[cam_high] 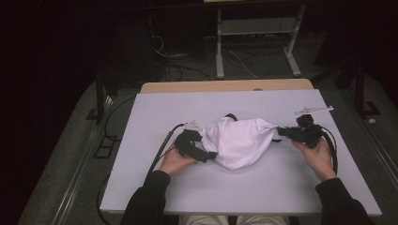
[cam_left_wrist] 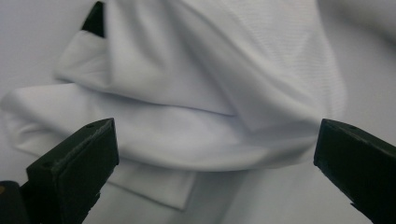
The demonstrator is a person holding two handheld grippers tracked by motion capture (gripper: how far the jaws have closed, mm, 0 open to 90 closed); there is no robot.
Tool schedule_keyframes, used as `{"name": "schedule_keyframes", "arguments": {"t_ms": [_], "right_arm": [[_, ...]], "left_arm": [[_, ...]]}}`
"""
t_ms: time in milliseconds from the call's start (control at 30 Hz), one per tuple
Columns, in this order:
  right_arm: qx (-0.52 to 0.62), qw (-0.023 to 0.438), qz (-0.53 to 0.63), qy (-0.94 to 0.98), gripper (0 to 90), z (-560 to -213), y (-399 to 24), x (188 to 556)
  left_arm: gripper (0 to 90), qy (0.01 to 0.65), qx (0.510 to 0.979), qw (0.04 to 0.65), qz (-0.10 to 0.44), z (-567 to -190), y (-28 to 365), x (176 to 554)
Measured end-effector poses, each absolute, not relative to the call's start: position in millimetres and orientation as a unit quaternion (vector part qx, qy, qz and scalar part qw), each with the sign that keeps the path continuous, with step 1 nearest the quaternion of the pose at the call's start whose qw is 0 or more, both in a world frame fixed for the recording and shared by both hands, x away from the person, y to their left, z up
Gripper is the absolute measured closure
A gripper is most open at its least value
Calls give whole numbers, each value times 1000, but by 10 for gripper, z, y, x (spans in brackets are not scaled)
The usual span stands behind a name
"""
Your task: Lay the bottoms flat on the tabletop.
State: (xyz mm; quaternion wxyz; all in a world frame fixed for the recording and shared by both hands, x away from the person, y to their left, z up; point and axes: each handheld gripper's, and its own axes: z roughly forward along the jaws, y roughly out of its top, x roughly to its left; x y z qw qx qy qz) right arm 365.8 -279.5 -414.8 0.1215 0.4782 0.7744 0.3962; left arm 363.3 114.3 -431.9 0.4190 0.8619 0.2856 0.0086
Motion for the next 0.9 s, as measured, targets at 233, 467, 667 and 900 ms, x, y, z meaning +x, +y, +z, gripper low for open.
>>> {"name": "schedule_keyframes", "arguments": {"t_ms": [233, 467, 667, 900], "right_arm": [[481, 120, 399, 772, 845, -4157, -2787, 3670], [477, 118, 401, 773, 843, -4163, -2753, 3672], [475, 111, 407, 773, 842, -4165, -2753, 3670], [471, 112, 407, 775, 844, -4163, -2743, 3672]], "left_arm": [[0, 259, 866, 427, 5, -4303, 902, 3509], [62, 257, 876, 408, 12, -4426, 612, 3489], [236, 271, 881, 386, 30, -4490, 348, 3440], [763, 307, 871, 381, 46, -4490, 335, 3467]]}}
